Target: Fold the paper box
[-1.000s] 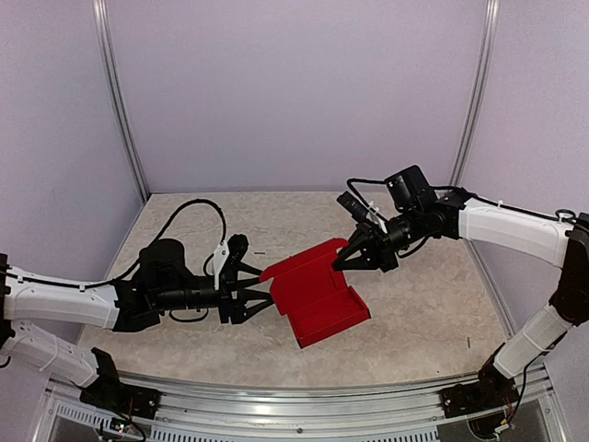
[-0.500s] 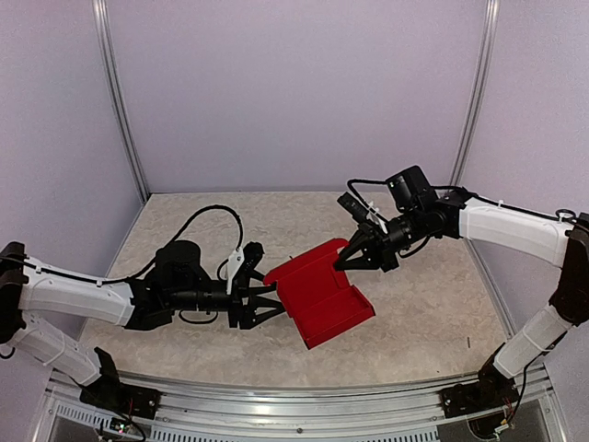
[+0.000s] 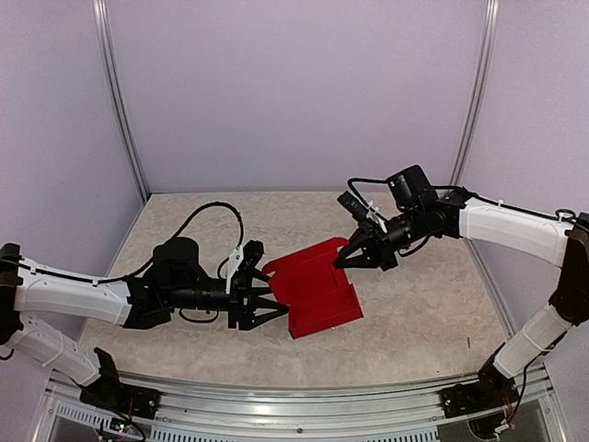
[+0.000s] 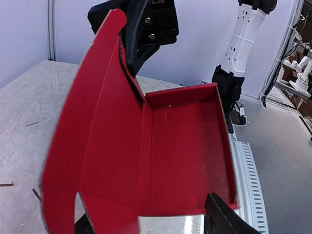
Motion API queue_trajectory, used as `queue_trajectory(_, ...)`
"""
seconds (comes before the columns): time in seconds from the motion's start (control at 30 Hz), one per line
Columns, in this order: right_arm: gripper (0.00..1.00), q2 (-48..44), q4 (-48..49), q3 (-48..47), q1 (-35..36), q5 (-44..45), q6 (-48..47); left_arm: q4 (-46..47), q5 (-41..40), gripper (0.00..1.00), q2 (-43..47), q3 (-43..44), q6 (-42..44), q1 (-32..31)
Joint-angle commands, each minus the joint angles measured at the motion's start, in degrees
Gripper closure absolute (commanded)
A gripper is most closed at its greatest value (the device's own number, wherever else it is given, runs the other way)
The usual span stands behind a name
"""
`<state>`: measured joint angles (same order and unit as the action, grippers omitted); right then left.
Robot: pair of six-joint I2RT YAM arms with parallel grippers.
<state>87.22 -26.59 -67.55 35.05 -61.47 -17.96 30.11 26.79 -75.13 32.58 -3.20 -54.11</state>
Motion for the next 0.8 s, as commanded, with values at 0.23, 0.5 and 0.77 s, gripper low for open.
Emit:
queue_trajectory(0.23, 1.00, -0.36, 1.17, 0.00, -0.33, 1.02, 0.36, 4.29, 4.38, 0.36, -6.56, 5.61, -0.70, -1.07)
queue_trajectory(0.5, 1.00, -2.17, 0.39, 0.69, -0.41, 3.43, -0.92, 0.30, -14.51, 0.19, 2.33, -0.94, -2.65, -2.35)
queue_trajectory(0.77, 1.00, -2.28, 0.12, 1.43, -0.87, 0.68, -0.78, 1.59, -14.15, 0.24, 11.44, -11.55, -2.62, -1.31)
